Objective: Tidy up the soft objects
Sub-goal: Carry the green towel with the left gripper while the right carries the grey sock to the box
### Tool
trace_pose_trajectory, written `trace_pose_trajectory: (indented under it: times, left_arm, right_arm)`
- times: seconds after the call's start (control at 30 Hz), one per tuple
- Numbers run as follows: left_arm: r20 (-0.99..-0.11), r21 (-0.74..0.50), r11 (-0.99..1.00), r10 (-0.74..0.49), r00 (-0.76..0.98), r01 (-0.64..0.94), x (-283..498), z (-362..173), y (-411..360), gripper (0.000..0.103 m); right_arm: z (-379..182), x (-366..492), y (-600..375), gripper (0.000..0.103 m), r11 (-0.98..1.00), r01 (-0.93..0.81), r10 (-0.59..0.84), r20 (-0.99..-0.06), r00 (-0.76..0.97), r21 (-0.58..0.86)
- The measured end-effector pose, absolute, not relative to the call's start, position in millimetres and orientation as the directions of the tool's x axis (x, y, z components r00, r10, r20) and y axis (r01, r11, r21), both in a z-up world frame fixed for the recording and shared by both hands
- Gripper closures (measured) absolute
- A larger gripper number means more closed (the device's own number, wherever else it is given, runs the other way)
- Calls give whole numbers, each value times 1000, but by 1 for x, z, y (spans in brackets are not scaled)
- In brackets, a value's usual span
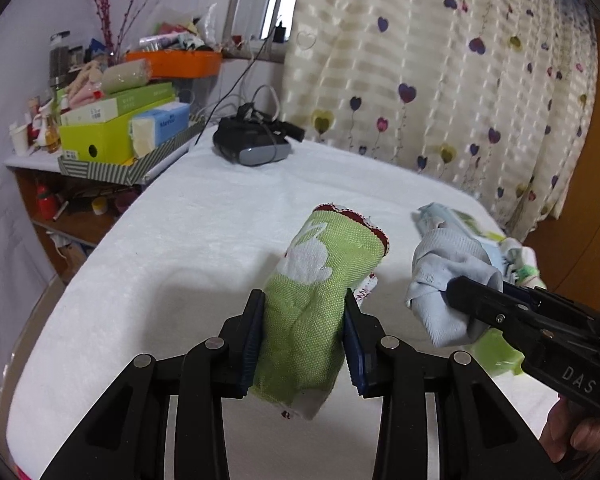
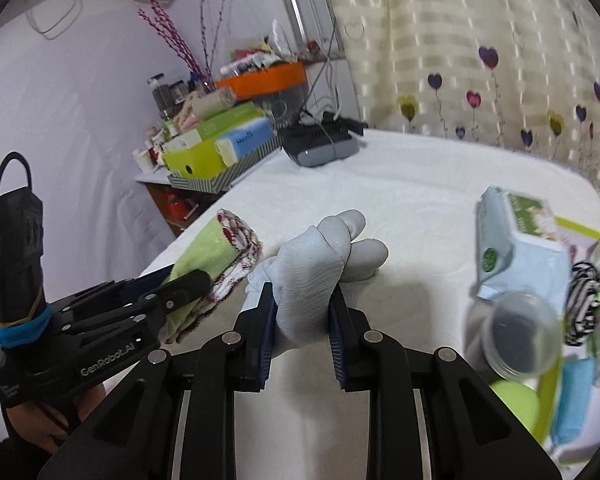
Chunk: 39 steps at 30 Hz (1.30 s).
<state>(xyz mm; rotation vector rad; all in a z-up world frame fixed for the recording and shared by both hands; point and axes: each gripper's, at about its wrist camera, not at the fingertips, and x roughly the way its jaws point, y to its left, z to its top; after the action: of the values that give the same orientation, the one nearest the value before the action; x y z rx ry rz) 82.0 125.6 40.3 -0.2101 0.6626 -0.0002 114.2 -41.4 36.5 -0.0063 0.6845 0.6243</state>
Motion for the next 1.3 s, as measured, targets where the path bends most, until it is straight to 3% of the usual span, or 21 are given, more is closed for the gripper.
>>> trace_pose_trajectory:
  times: [0.6,1.3]
  left_arm:
    - [-522,-200,980,-123,844,19,30,82,57,68]
    - [-518,-188,978,-181,836,95,30,89,1,68]
  right_arm:
    - [69,54,-106,78,828,-533,541,-494,681,172]
    - [75,38,-167,78,857,-475,512,-451,731,201]
